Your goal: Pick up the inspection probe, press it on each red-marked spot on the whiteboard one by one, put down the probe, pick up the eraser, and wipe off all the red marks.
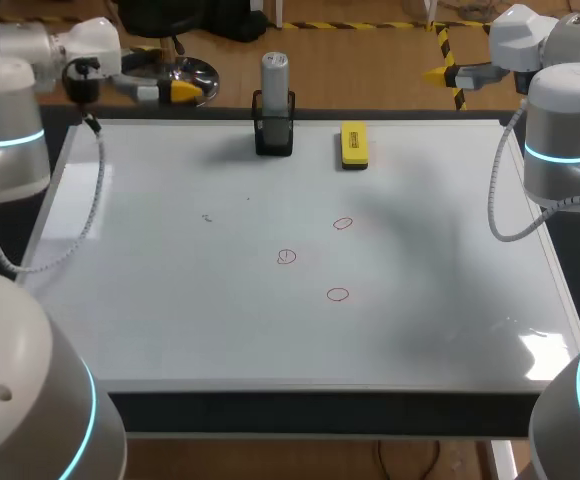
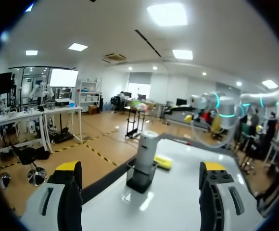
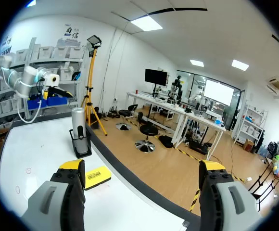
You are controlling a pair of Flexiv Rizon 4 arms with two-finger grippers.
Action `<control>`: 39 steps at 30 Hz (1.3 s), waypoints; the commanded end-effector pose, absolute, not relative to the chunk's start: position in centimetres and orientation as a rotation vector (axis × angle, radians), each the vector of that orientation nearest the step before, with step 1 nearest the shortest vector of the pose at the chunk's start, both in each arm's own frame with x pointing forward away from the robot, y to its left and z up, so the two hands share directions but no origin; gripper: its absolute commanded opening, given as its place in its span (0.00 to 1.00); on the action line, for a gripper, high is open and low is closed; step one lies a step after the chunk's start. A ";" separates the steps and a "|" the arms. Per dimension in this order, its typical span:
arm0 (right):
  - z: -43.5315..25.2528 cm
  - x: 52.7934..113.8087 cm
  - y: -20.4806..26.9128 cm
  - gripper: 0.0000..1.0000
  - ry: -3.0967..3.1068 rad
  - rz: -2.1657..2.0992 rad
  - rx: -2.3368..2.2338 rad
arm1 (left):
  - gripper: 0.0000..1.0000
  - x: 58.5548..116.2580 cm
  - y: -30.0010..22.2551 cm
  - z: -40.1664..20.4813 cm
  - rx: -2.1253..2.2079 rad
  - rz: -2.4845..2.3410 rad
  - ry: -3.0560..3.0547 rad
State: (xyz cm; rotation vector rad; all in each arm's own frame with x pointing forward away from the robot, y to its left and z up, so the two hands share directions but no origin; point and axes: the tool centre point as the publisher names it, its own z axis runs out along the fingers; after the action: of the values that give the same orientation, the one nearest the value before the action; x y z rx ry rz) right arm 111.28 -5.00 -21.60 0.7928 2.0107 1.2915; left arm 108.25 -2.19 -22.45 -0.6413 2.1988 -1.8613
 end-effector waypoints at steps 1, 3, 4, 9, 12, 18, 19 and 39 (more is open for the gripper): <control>-21.6 111.3 -5.0 1.00 2.012 1.291 0.793 | 1.00 110.0 -3.7 -23.9 -0.503 -2.005 2.228; -21.6 111.3 -5.0 1.00 2.012 1.291 0.793 | 1.00 110.4 -4.6 -24.3 -0.461 -2.032 2.234; -21.6 111.3 -5.0 1.00 2.012 1.291 0.793 | 1.00 110.7 -5.1 -24.5 -0.442 -2.054 2.231; -21.6 111.3 -5.0 1.00 2.012 1.291 0.793 | 1.00 111.8 -7.3 -25.3 -0.372 -2.100 2.251; -21.6 111.3 -5.0 1.00 2.012 1.291 0.793 | 1.00 112.4 -8.7 -25.7 -0.318 -2.098 2.289; -21.6 111.3 -5.0 1.00 2.012 1.291 0.793 | 1.00 113.3 -11.0 -26.3 -0.266 -2.118 2.293; -21.6 111.3 -5.0 1.00 2.012 1.291 0.793 | 1.00 113.5 -11.3 -26.5 -0.257 -2.125 2.295; -21.6 111.3 -5.0 1.00 2.012 1.291 0.793 | 1.00 114.2 -17.2 -28.8 -0.233 -2.231 2.277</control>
State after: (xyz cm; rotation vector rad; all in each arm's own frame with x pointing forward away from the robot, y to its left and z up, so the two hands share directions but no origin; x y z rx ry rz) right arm 111.28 -5.00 -21.60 0.7928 2.0107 1.2915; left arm 113.52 -16.47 -28.04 -0.2755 2.2695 -2.1939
